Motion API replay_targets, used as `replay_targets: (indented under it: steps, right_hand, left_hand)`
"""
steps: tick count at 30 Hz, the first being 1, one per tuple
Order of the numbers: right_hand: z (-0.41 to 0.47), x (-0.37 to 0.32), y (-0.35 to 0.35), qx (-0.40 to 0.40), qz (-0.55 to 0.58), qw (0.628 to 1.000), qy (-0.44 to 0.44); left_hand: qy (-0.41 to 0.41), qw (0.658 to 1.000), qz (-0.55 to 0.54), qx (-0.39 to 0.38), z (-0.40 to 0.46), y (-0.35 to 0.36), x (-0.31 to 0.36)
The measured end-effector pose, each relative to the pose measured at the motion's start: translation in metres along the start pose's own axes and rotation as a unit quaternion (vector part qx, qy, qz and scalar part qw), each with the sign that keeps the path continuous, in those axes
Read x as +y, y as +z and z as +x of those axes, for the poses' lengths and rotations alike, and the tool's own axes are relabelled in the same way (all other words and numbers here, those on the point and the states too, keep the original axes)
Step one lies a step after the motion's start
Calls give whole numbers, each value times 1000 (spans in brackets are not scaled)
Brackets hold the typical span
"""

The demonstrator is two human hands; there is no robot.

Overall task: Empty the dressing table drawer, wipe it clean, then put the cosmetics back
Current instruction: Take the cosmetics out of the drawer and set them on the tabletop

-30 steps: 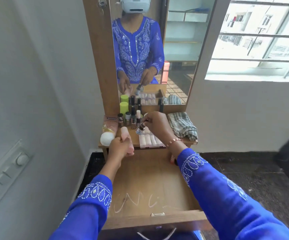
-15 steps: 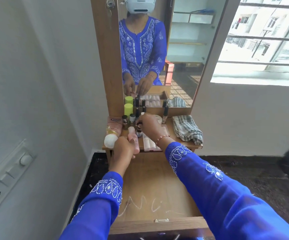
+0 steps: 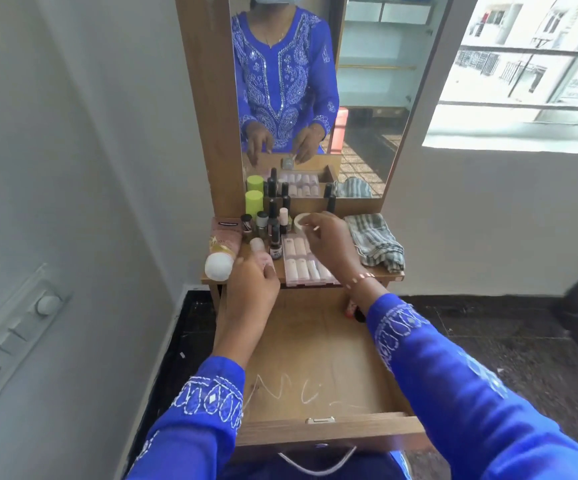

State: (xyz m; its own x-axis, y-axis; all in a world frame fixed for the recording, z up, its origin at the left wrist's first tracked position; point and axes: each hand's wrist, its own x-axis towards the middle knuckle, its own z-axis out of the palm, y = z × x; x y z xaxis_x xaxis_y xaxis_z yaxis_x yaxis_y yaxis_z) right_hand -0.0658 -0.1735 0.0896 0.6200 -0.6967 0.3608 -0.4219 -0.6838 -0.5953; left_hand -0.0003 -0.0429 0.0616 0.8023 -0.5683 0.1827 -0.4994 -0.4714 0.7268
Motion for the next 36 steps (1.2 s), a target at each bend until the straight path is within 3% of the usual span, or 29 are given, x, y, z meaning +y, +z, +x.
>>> replay_targets:
  steps: [3,7,12,17,28,32,36]
  right_hand:
    - [-26,25,-18,48,11,998,31]
    - [-63,65,-27,86,18,990,113]
    - [-92,92,-12,-1,-33,986,165]
    - [-93,99,3,-90,-148,974,148]
    - [-99,102,0,-91,-147,973,155]
    - [-116,96,-1,-76,-98,981,151]
    - [-131,85,0,-70,-29,985,153]
  left_hand:
    - [35,998,-46,10,-12,6,3]
    - [47,989,-131,-45,-34,23,-2]
    - [34,983,-154,-95,-57,45,-5]
    - [-4,979,-136,-150,-61,64,-12]
    - [-50,967,-143,-203,-67,81,-19]
    - [-101,957,-159,-220,-73,87,-28]
    - [-216,924,-194,-248,-80,89,-38]
